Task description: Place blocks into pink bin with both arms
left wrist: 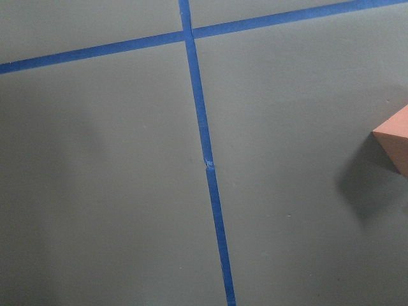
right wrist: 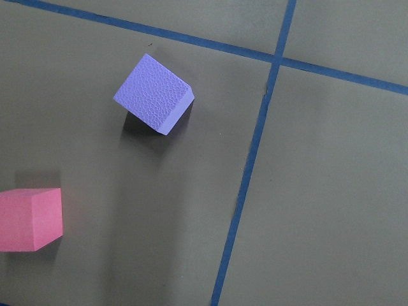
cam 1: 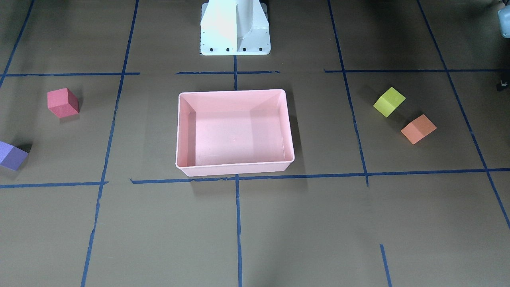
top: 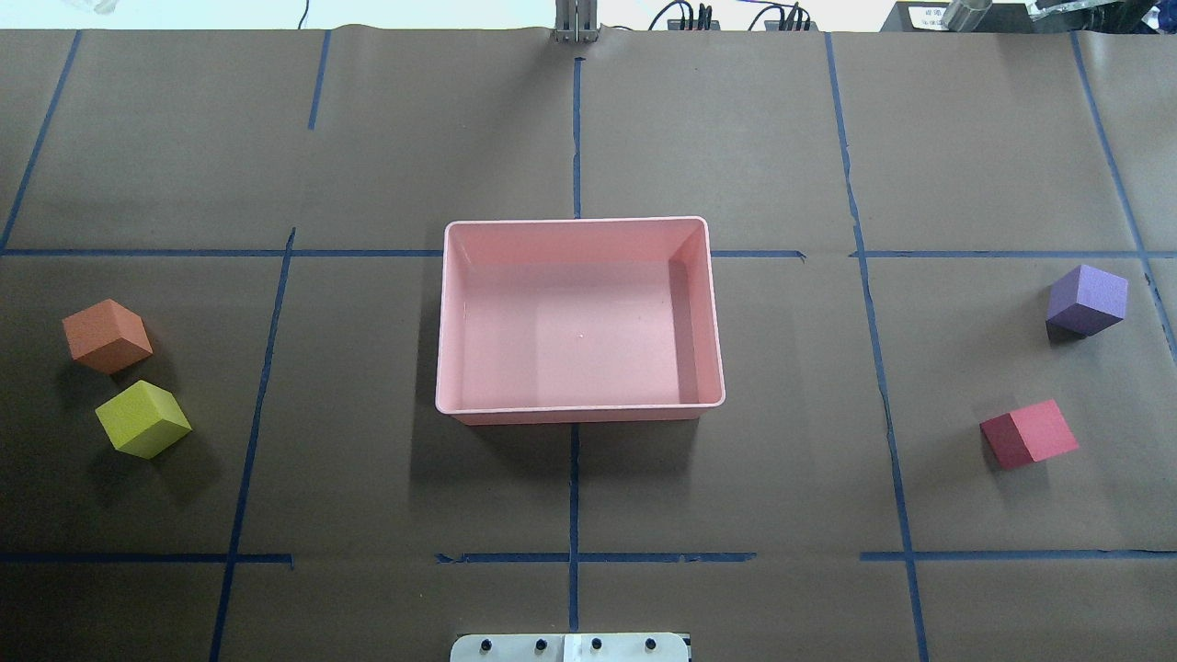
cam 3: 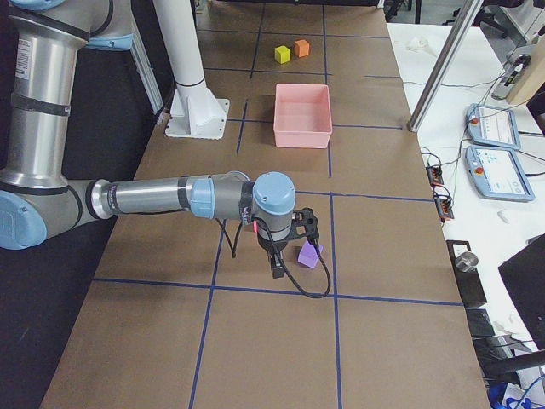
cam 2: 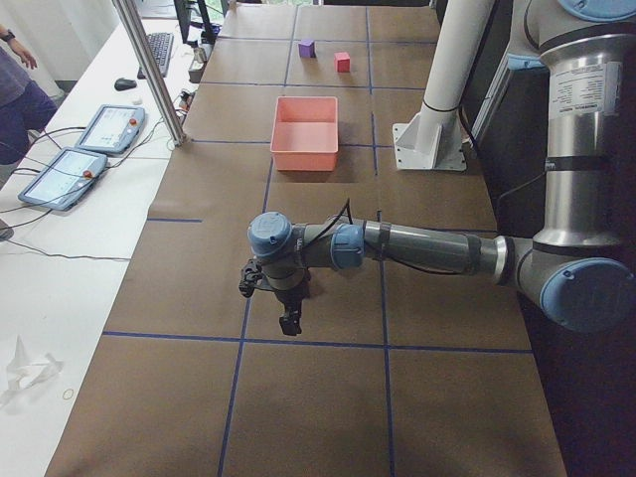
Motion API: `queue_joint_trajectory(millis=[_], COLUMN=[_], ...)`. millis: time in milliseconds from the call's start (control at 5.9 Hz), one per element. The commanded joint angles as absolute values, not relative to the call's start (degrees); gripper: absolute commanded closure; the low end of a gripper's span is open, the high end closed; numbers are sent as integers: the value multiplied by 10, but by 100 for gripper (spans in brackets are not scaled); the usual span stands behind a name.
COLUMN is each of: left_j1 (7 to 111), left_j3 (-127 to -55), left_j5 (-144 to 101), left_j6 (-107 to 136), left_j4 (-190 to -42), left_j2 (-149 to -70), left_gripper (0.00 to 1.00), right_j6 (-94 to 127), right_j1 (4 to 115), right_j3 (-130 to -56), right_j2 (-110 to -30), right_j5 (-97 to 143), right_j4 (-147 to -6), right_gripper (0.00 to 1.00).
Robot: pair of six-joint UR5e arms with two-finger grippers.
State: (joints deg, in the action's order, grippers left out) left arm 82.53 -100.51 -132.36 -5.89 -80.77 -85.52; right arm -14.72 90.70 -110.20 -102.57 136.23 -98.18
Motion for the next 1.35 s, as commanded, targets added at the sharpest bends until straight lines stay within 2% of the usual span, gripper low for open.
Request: queue_joint_trajectory(millis=[0, 339, 508, 677, 847, 1185], left_j1=[825, 825, 825, 824, 824, 824], left_j3=[-1008, -1014, -1014, -1014, -1013, -1013], left_j5=[-1324, -1324, -1324, -1324, -1324, -1324], left_j6=[-60, -60, -60, -60, -60, -60], left_j4=[-813, -809, -809, -810, -810, -809], left_j2=[-853, -854, -854, -854, -854, -854], left_gripper=[0, 0, 0, 0, 0, 0], right_j6=[-141, -82, -85, -117, -174, -278], right_j1=[907, 854, 810, 776, 746, 688], right_j3=[-1123, -1114, -1086, -1017, -980, -949], right_j2=[-1026, -972, -956, -928, -925, -912], right_j5=[1362, 1349, 1322, 1320, 1317, 1283], right_j4=[-982, -963, -897, -809, -765, -763], right_gripper=[0, 0, 0, 0, 0, 0])
